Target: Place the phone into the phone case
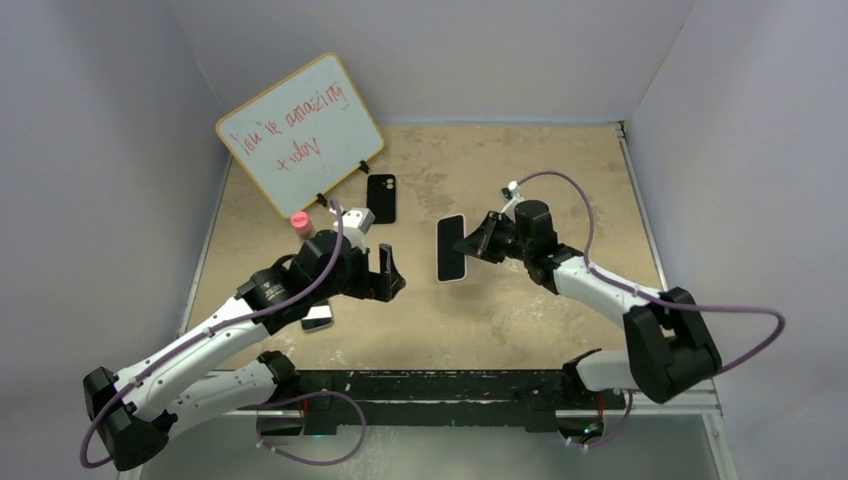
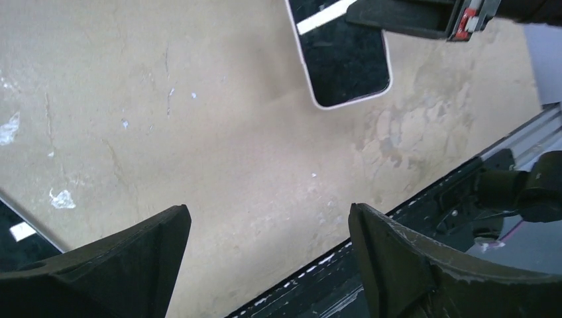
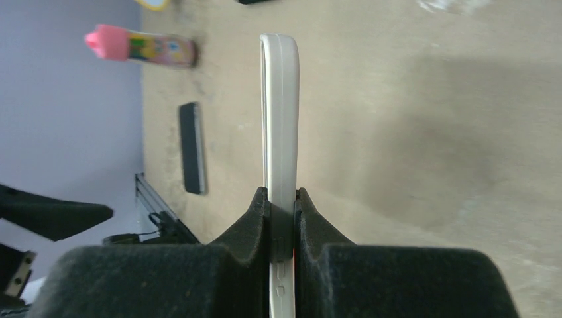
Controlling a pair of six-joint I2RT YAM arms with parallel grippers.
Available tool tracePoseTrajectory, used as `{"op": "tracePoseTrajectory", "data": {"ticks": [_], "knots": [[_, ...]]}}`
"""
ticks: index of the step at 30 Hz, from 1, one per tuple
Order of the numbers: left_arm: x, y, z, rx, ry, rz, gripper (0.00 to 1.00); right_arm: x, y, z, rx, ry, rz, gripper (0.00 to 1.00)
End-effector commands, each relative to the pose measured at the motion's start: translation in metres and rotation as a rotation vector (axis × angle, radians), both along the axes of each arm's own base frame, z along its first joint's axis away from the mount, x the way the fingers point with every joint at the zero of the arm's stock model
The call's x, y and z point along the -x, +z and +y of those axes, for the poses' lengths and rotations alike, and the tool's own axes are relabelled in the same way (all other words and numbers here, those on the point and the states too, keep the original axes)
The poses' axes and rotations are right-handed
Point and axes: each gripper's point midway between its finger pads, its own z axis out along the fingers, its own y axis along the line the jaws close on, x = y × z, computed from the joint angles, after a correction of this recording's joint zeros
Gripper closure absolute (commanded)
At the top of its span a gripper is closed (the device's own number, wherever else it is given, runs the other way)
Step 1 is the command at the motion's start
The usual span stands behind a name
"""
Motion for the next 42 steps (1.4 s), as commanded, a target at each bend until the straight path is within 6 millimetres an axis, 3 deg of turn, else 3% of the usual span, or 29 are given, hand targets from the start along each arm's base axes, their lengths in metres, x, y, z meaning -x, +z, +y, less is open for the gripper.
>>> {"op": "tracePoseTrajectory", "data": {"ticks": [1, 8, 17, 25, 30, 37, 42], "knots": [[0.000, -0.011, 0.007, -0.082, 0.002, 0.032, 0.05, -0.024, -0.007, -0.014, 0.006, 0.044, 0.004, 1.00], [0.004, -0.028, 0.010, -0.105, 0.008, 0.072, 0.01, -0.042, -0.048, -0.036, 0.004, 0.049, 0.099, 0.99], [-0.001, -0.043, 0.013, -0.129, 0.060, 0.100, 0.00, -0.046, -0.083, -0.060, 0.130, -0.083, 0.194, 0.64], [-0.019, -0.059, 0.044, -0.170, 0.311, 0.088, 0.00, -0.040, -0.077, -0.069, 0.167, -0.116, 0.210, 0.29], [-0.023, -0.064, 0.057, -0.175, 0.392, 0.087, 0.00, -0.038, -0.069, -0.083, 0.229, -0.166, 0.188, 0.16], [-0.034, -0.080, 0.068, -0.238, 0.408, 0.147, 0.00, -0.032, -0.044, -0.085, 0.213, -0.189, 0.140, 0.02], [-0.044, -0.084, 0.067, -0.230, 0.394, 0.146, 0.00, -0.032, -0.027, -0.081, 0.200, -0.196, 0.100, 0.01]]}}
